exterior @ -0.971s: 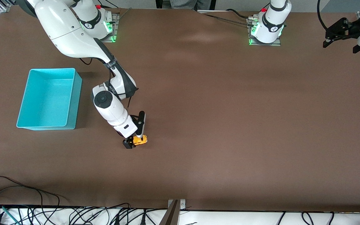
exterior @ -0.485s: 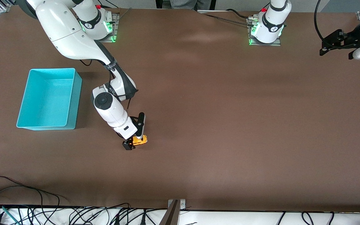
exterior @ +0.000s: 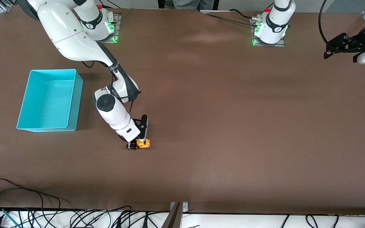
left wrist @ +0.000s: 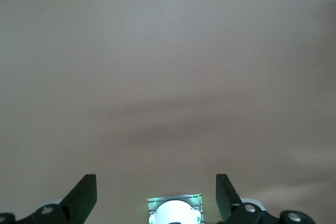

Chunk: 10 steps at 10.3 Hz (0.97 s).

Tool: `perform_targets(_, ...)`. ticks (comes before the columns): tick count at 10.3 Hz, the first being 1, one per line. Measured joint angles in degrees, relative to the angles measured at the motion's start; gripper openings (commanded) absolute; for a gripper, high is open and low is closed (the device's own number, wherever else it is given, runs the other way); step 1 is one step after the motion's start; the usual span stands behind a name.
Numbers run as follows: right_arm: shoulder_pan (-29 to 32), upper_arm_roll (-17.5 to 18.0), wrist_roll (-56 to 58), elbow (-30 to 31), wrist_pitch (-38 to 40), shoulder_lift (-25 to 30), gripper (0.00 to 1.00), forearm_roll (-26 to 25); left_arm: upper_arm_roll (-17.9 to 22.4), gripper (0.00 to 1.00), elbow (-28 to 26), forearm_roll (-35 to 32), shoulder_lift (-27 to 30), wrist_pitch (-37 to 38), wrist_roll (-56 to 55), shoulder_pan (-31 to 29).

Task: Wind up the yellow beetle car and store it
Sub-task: 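Carry the car with the right gripper over the turquoise box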

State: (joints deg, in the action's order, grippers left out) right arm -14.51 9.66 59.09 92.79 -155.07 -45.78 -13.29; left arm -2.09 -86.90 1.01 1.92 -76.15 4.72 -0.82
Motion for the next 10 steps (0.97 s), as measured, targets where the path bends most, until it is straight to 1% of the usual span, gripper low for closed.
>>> perform_targets(2, 0.09, -0.15, -0.04, -1.26, 2.45, 0.78, 0.00, -0.07, 0.16, 1.00, 0.03, 0.00, -0.05, 0.02, 0.00, -0.12)
perform_targets(3, 0.33, -0.59, -0.23, -2.04, 5.53, 2.21, 0.00, -0.02, 0.27, 1.00, 0.05, 0.00, -0.07, 0.03, 0.00, -0.17)
perform_targets(5, 2.53, -1.47, -2.77, -2.76, 15.13, 7.28, 0.00, 2.56, 0.17, 1.00, 0.09, 0.00, -0.09, 0.04, 0.00, -0.02)
perform_targets(6, 4.12, -1.63, -5.87, -2.78, 20.62, 10.13, 0.00, 3.80, 0.03, 1.00, 0.11, 0.00, -0.09, 0.05, 0.00, 0.08)
perform_targets(8, 5.70, -2.81, -15.86, -2.76, 32.29, 15.57, 0.00, 4.15, -0.16, 1.00, 0.18, 0.00, -0.13, 0.07, 0.00, 0.11)
perform_targets(9, 5.78, -4.42, -19.56, -2.73, 36.98, 17.91, 0.00, 4.16, -0.15, 1.00, 0.20, 0.00, -0.13, 0.09, 0.00, 0.11)
perform_targets(10, 5.85, -6.94, -21.62, -2.63, 40.91, 19.99, 0.00, 4.16, -0.14, 1.00, 0.22, 0.00, -0.14, 0.11, 0.00, 0.10)
